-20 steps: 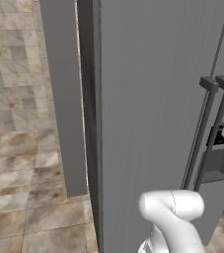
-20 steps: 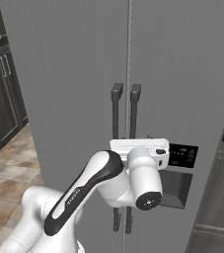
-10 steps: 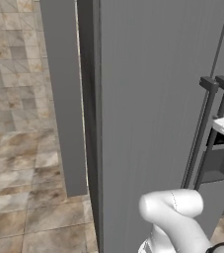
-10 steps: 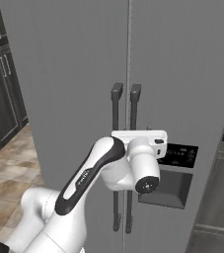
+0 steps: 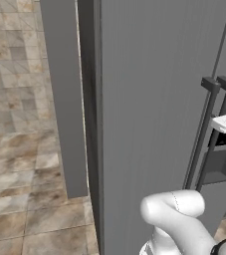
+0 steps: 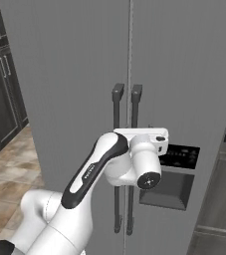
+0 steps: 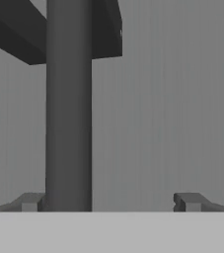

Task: Open the freezer door, pick up the ice cube tray from the freezer, and place it on the dining counter.

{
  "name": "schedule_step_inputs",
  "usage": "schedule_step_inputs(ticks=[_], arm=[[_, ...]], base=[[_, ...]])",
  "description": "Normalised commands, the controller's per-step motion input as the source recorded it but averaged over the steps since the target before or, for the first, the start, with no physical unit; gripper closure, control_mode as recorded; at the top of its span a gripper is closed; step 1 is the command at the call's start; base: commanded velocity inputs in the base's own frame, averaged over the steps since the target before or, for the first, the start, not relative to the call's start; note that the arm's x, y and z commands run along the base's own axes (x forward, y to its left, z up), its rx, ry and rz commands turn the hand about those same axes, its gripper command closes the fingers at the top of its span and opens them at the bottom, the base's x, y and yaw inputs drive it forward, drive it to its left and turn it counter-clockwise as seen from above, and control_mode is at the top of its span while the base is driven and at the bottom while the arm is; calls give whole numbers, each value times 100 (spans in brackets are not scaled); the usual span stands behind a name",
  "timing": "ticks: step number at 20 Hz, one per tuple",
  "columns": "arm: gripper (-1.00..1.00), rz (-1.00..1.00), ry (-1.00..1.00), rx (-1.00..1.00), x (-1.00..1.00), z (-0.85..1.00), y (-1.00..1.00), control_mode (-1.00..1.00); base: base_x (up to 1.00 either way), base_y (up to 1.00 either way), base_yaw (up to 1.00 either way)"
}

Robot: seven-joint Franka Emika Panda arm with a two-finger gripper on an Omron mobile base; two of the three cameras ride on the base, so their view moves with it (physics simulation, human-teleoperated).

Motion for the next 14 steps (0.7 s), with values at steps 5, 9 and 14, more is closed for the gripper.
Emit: schedule_step_inputs(ticks=[5, 9, 14], arm=[[100, 0, 0, 0, 6, 0, 1, -100], [100, 0, 0, 0, 0, 0, 0, -100], [100, 0, 0, 0, -2, 0, 0, -100]], base=[[0, 0, 0], [0, 0, 0], [0, 0, 0]])
